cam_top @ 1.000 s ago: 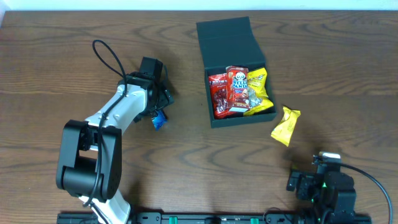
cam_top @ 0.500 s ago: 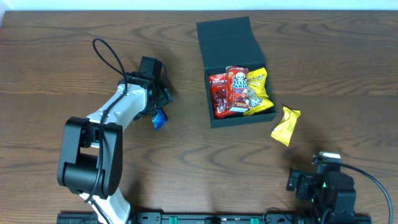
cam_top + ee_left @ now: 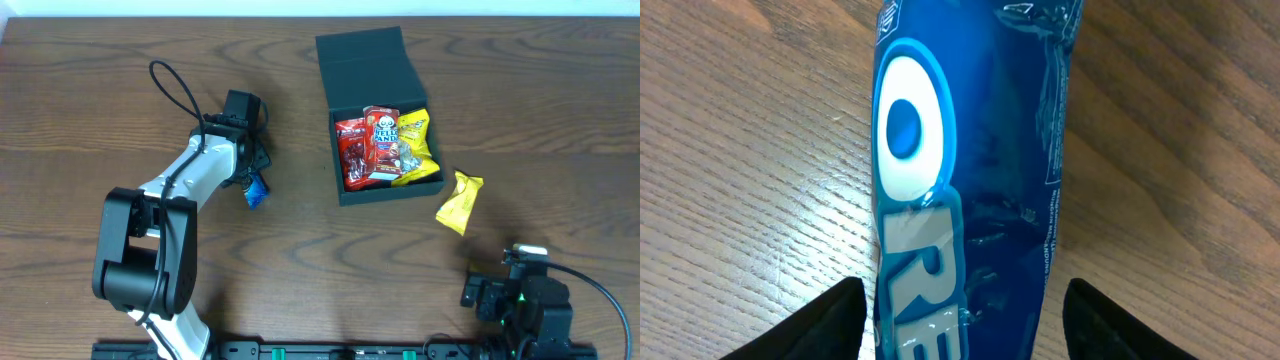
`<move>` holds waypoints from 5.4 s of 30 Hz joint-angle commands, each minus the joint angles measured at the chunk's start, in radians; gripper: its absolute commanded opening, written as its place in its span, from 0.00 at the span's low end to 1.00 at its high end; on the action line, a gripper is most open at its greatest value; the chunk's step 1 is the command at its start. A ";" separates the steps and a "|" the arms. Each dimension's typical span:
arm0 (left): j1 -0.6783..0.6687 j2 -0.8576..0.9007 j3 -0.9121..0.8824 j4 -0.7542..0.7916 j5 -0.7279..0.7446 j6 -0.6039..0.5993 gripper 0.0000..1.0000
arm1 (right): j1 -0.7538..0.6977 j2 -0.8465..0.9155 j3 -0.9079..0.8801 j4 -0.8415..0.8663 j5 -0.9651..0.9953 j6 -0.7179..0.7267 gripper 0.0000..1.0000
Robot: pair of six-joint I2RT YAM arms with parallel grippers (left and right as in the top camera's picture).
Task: Pack container
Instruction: 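Close the left gripper on the Oreo pack and lift it, then carry the Oreo pack into the box's left side and release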
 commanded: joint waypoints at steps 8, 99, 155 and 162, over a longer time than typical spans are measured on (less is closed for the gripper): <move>0.006 0.015 -0.004 0.013 -0.032 0.008 0.72 | -0.013 -0.004 -0.004 -0.004 -0.004 -0.009 0.99; -0.029 -0.017 -0.041 0.047 -0.040 0.008 0.15 | -0.013 -0.004 -0.004 -0.005 -0.004 -0.009 0.99; -0.460 0.172 0.578 -0.291 0.013 -0.196 0.06 | -0.013 -0.004 -0.004 -0.005 -0.004 -0.009 0.99; -0.465 0.189 0.578 -0.293 0.011 -0.195 0.06 | -0.013 -0.004 -0.004 -0.005 -0.004 -0.009 0.99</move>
